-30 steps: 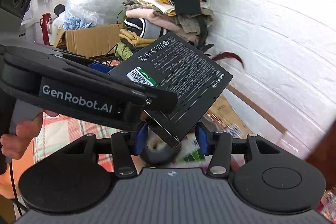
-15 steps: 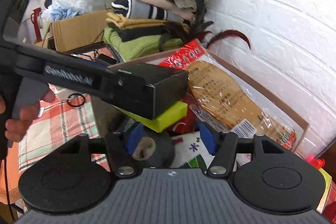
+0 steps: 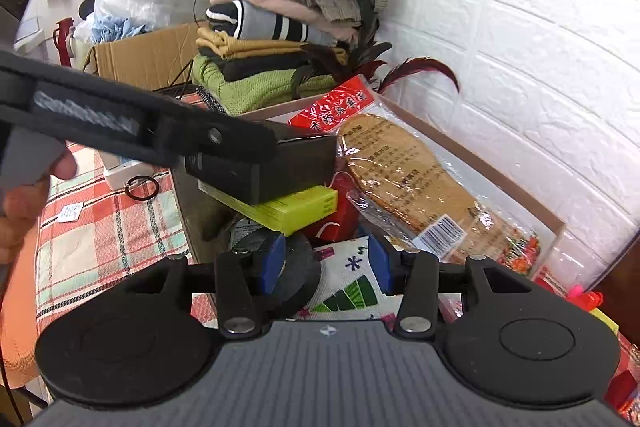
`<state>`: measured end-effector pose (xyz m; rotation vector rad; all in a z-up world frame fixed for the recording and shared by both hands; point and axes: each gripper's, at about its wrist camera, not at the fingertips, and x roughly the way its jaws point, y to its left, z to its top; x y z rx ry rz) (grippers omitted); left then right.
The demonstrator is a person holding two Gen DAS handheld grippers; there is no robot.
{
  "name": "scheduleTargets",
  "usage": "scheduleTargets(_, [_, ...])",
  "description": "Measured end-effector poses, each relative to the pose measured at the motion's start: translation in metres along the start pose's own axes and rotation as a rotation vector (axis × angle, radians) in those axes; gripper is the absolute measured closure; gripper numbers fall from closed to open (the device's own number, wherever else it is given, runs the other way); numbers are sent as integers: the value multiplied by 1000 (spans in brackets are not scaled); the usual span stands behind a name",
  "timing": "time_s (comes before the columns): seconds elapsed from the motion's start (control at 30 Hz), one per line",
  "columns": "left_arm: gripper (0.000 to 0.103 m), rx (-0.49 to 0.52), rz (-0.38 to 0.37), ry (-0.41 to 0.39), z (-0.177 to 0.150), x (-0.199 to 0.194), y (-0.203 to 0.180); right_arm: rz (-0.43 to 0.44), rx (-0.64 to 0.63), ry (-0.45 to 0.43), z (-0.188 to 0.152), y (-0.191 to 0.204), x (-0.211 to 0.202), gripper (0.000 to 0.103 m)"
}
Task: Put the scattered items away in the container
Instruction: 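Lower the black box into the cardboard box and open the left gripper, then move the left gripper to the blue-and-red card deck and grasp it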
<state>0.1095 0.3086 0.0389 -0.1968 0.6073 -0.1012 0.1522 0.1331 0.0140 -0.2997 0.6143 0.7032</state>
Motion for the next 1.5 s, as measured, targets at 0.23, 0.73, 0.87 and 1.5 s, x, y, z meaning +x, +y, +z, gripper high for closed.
scheduleTargets(0.23, [14,9,82,56,-8,25,-5,-28,6,0,-8,-12,-16,52])
scheduleTargets(0.73, [0,16,84,-39,-16,-14,-44,-17,38,-25,-25,-24,-41,30])
scheduleTargets(0.87, [0,26,33,-19,-24,-27,-71,-14,39,-57,-36,-28,-60,15])
scheduleTargets(1.5, [0,162,-204,114,-109,7,-231,-221,327,-51,-206,-120,-174,3])
